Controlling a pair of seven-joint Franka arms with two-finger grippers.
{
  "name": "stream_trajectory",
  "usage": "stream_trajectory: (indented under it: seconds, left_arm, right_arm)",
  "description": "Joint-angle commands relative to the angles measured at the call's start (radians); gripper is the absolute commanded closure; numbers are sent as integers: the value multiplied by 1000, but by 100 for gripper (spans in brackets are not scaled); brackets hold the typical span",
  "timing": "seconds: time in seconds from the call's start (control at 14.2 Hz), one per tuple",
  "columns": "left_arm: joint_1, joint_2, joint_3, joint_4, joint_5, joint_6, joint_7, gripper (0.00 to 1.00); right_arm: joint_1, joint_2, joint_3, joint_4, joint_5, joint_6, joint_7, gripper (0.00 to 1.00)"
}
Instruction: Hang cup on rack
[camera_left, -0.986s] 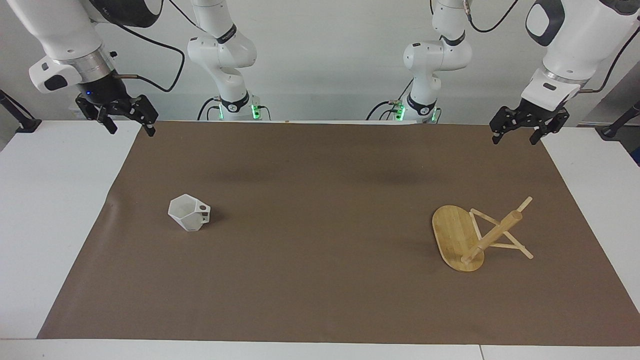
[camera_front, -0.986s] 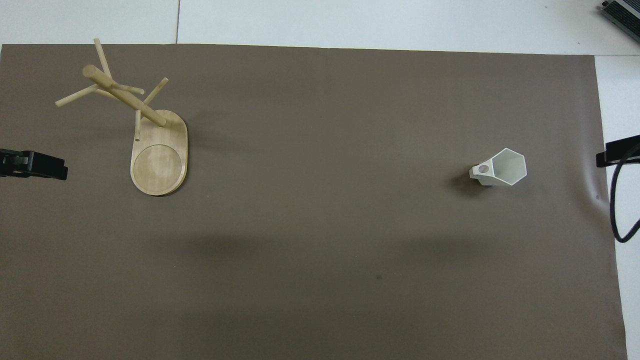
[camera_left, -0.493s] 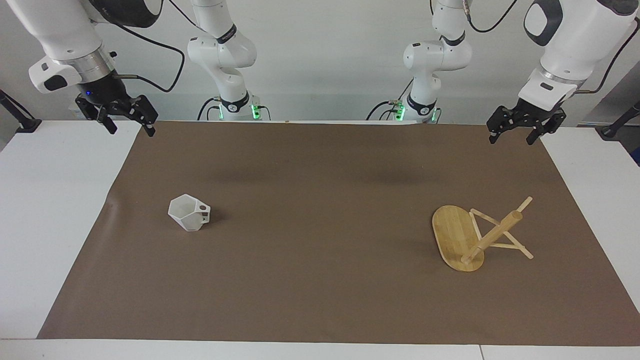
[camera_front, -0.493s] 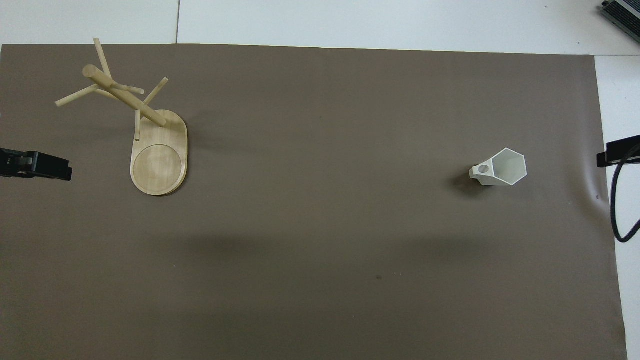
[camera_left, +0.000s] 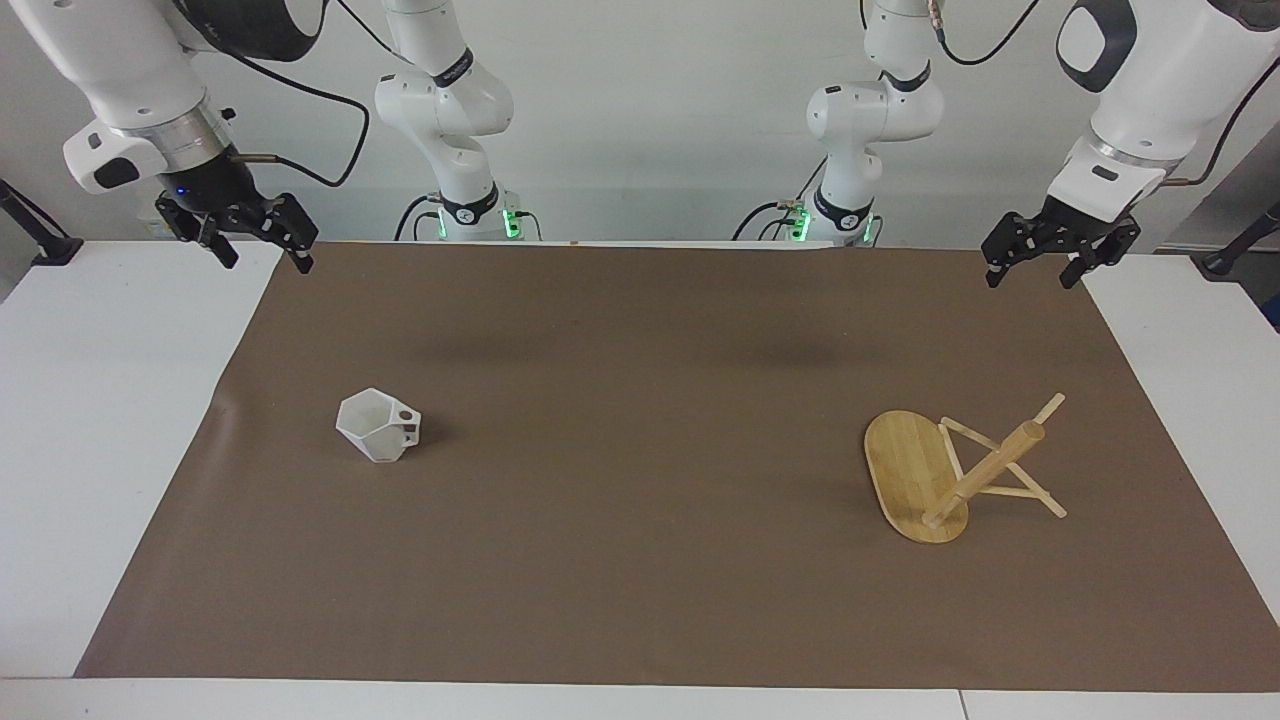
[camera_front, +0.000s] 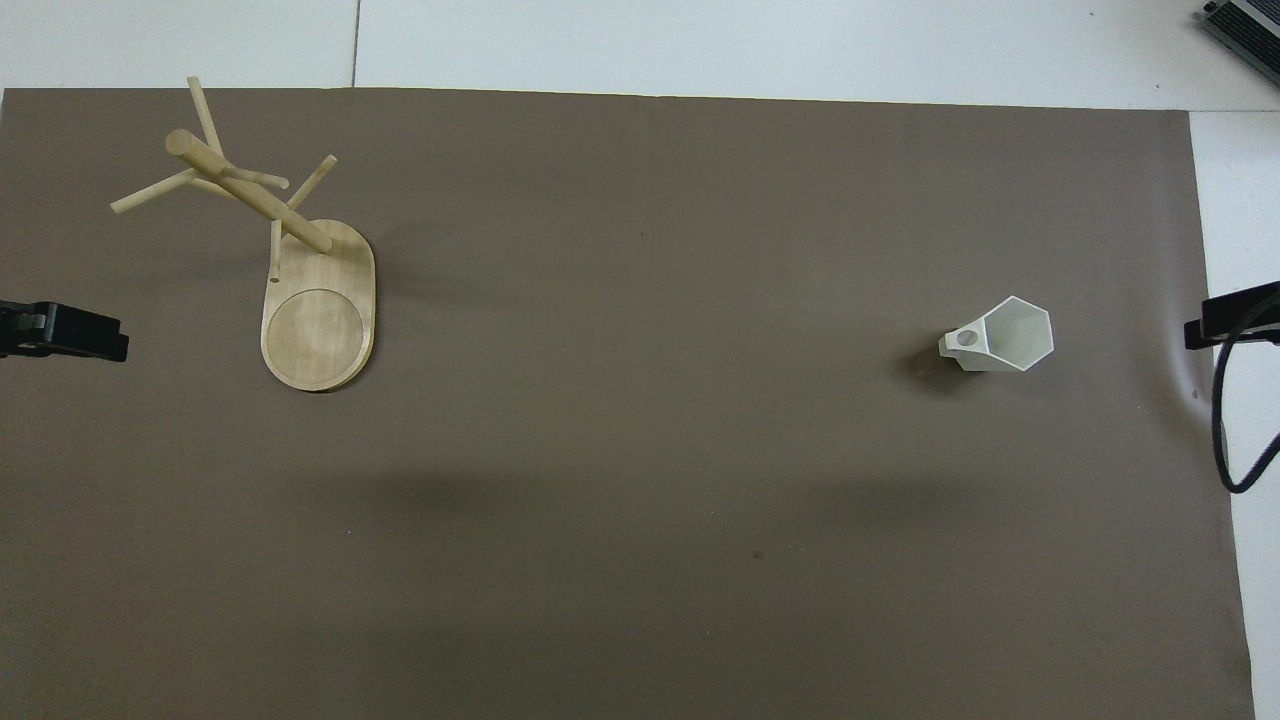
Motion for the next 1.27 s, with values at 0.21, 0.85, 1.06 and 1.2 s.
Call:
stream_trajectory:
  seconds: [0.21, 0.85, 1.06, 1.2]
  left_arm:
    - [9, -23, -3, -20, -9, -9, 0, 0]
    - [9, -21, -3, -20, -9, -9, 0, 0]
    - [9, -21, -3, -20, -9, -9, 0, 0]
    - [9, -23, -3, -20, -9, -9, 0, 0]
  right_arm:
    - [-1, -66, 4, -201, -10, 219, -2, 0]
    - [-3, 38, 12, -339, -10, 466, -3, 0]
    - [-10, 69, 12, -399, -10, 550, -13, 0]
    - [-12, 78, 12, -444, -10, 613, -38, 0]
